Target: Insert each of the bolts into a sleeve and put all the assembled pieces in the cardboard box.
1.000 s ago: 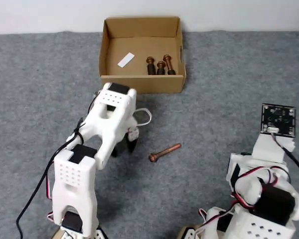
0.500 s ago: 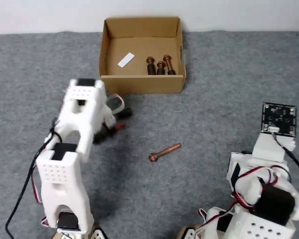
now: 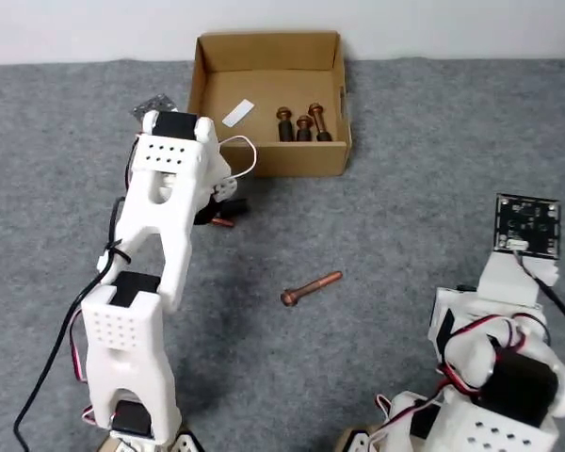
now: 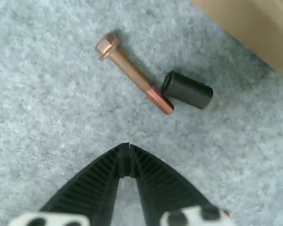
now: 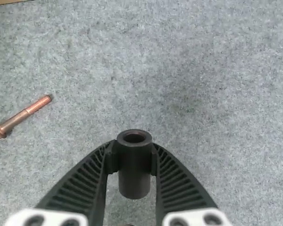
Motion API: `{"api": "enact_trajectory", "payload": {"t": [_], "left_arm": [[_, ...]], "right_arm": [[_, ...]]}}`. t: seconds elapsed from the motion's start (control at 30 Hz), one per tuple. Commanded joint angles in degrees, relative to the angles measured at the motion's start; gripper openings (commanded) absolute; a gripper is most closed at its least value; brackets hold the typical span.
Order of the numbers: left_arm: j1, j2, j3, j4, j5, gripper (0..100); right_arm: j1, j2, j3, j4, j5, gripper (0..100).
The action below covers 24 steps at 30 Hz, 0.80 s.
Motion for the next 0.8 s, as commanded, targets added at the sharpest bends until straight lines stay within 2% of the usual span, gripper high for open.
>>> {"api": "enact_trajectory", "payload": {"t": [0.0, 0.13, 0.2, 0.53, 0.77], "left_arm": [[-2.2, 0.97, -2.42, -0.26, 0.09, 4], [-5.36, 3.69, -2.42, -2.02, 0.09, 17], [-6.42, 4.66, -2.42, -3.25, 0.09, 20], [-7.3, 5.71, -2.07, -10.81, -0.09, 20], [-7.38, 10.64, -2.42, -10.9, -0.09, 20]], "right_arm": [[0.31, -0.04, -0.26, -1.27, -0.09, 0.9], [0.31, -0.04, -0.26, -1.27, -0.09, 0.9], [0.31, -0.04, -0.26, -1.27, -0.09, 0.9], [0.31, -0.4, 3.96, -3.82, 0.0, 0.9], [0.31, -0.13, 3.96, -4.0, 0.0, 0.9]]}}
